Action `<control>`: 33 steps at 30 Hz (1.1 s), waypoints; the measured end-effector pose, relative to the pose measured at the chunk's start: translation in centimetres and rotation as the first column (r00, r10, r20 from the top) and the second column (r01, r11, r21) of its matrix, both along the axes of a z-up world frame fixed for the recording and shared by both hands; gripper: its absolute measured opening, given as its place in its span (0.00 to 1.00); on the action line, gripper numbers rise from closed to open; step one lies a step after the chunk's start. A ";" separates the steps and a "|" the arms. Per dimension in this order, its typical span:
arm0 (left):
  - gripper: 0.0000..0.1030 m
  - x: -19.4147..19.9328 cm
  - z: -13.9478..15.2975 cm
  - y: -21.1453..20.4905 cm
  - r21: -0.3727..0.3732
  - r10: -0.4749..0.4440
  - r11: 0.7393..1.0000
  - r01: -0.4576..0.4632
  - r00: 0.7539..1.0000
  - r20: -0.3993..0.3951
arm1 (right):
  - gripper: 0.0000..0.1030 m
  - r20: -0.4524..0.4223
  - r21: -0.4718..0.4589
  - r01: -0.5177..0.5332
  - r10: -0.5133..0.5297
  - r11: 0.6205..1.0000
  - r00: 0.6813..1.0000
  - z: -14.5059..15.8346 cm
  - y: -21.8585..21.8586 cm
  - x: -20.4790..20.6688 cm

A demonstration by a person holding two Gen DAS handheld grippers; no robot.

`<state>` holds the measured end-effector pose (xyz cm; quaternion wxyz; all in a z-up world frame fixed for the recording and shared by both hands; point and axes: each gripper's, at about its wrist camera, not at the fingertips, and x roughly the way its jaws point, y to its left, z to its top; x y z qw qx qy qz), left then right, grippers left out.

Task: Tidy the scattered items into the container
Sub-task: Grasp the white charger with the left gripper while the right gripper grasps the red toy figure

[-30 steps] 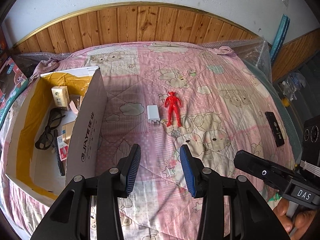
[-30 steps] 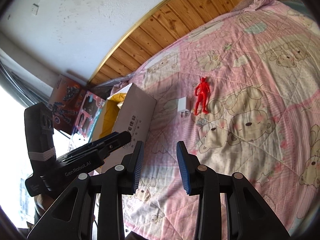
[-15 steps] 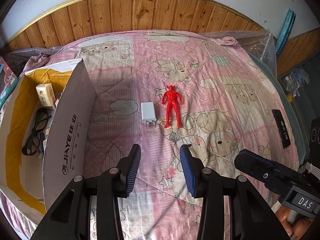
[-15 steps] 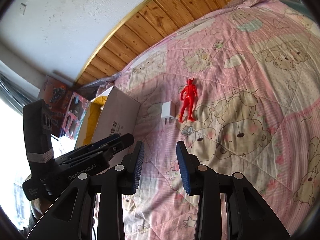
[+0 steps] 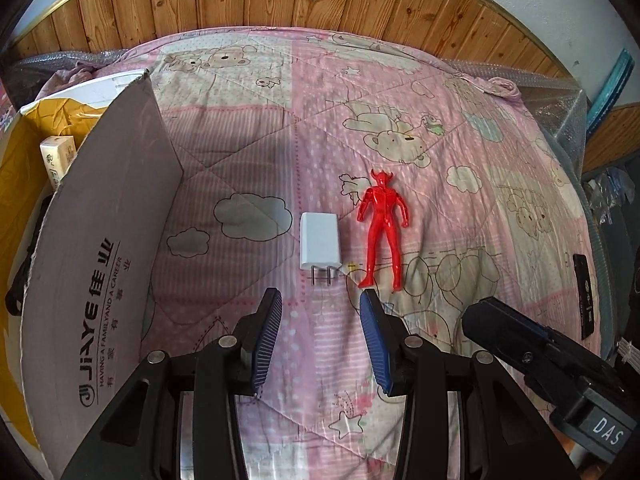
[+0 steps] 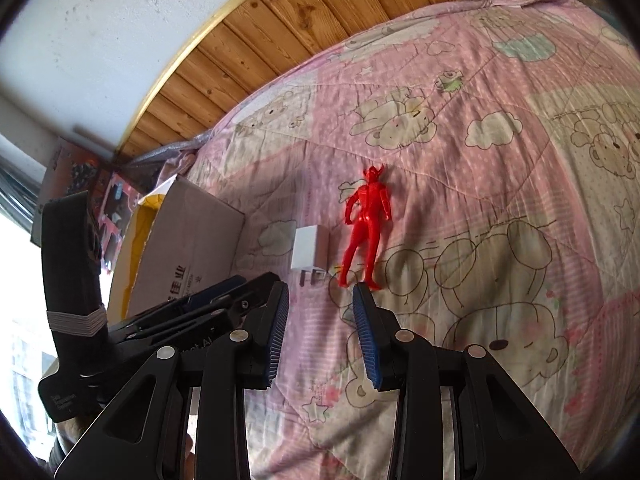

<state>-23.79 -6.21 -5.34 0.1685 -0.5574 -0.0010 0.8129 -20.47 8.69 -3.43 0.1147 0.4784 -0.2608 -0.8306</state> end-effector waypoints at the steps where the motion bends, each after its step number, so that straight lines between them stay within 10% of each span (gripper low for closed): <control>1: 0.44 -0.5 -0.3 0.1 0.001 0.003 1.000 -0.003 1.000 0.003 | 0.36 0.003 0.010 -0.002 0.002 1.000 1.000 -0.3 -0.1 -0.6; 23: 0.56 -5.4 -6.0 1.6 -0.032 -0.038 0.999 0.037 0.999 -0.018 | 0.35 0.087 0.178 -0.072 0.057 0.981 0.995 -6.1 -1.5 -8.8; 29: 0.25 -5.6 -5.9 1.4 -0.042 -0.044 0.998 0.042 0.998 -0.050 | 0.25 0.083 0.178 -0.061 0.047 0.982 0.995 -6.2 -1.0 -8.8; 33: 0.23 -5.5 -5.4 0.7 -0.021 -0.029 0.999 0.028 0.998 -0.055 | 0.24 0.074 0.167 -0.047 0.035 0.985 0.997 -5.5 -0.6 -8.1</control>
